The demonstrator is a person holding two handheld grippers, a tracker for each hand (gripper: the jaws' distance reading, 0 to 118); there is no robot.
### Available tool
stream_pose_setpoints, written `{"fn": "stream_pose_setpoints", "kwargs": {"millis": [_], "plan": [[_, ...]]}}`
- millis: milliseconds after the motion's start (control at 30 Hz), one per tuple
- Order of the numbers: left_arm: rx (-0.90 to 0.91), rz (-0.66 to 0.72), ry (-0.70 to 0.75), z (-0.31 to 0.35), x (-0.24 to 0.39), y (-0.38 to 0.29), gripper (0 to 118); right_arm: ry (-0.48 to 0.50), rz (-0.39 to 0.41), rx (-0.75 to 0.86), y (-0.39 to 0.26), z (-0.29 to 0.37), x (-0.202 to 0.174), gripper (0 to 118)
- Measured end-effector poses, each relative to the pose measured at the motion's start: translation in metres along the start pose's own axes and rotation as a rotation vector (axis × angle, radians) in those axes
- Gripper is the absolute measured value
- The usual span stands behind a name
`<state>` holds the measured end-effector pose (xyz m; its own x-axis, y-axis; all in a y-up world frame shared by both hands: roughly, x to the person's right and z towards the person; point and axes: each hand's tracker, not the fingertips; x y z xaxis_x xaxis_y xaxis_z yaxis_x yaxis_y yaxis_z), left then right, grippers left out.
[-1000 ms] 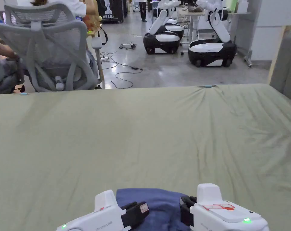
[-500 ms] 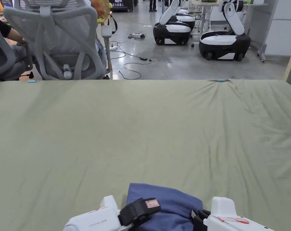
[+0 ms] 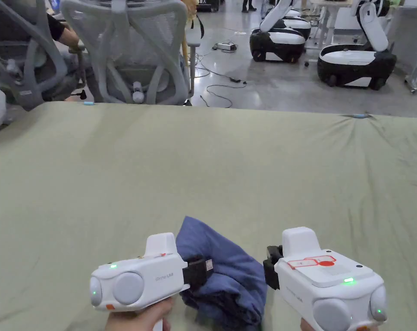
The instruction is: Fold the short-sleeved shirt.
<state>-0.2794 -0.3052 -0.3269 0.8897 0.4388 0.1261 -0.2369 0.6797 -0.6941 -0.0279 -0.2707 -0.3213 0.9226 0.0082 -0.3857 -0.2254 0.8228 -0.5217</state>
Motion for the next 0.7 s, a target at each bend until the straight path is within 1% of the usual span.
{"fn": "stream_pose_setpoints", "kwargs": {"millis": [67, 100, 233, 367, 467, 567, 633, 700], "plan": [[0.003, -0.004, 0.039, 0.02, -0.033, 0.011, 36, 0.04, 0.014, 0.011, 0.014, -0.011, -0.032, 0], [0.006, 0.013, 0.046, 0.031, -0.056, 0.018, 36, 0.06, 0.031, 0.014, 0.022, -0.018, -0.054, 0], [0.004, 0.03, 0.17, 0.062, -0.133, 0.044, 36, 0.135, 0.084, 0.021, 0.039, -0.048, -0.121, 0], [-0.005, 0.073, 0.207, 0.092, -0.215, 0.068, 36, 0.201, 0.072, 0.009, 0.047, -0.079, -0.174, 0], [-0.033, 0.086, 0.253, 0.109, -0.275, 0.083, 36, 0.224, 0.083, -0.012, 0.049, -0.094, -0.197, 0], [-0.038, 0.171, 0.29, 0.125, -0.33, 0.089, 36, 0.24, 0.093, -0.023, 0.048, -0.098, -0.209, 0], [-0.022, 0.234, 0.296, 0.126, -0.346, 0.087, 36, 0.241, 0.105, -0.03, 0.046, -0.101, -0.211, 0], [-0.014, 0.244, 0.242, 0.126, -0.345, 0.083, 37, 0.238, 0.109, -0.036, 0.045, -0.104, -0.209, 0]]}}
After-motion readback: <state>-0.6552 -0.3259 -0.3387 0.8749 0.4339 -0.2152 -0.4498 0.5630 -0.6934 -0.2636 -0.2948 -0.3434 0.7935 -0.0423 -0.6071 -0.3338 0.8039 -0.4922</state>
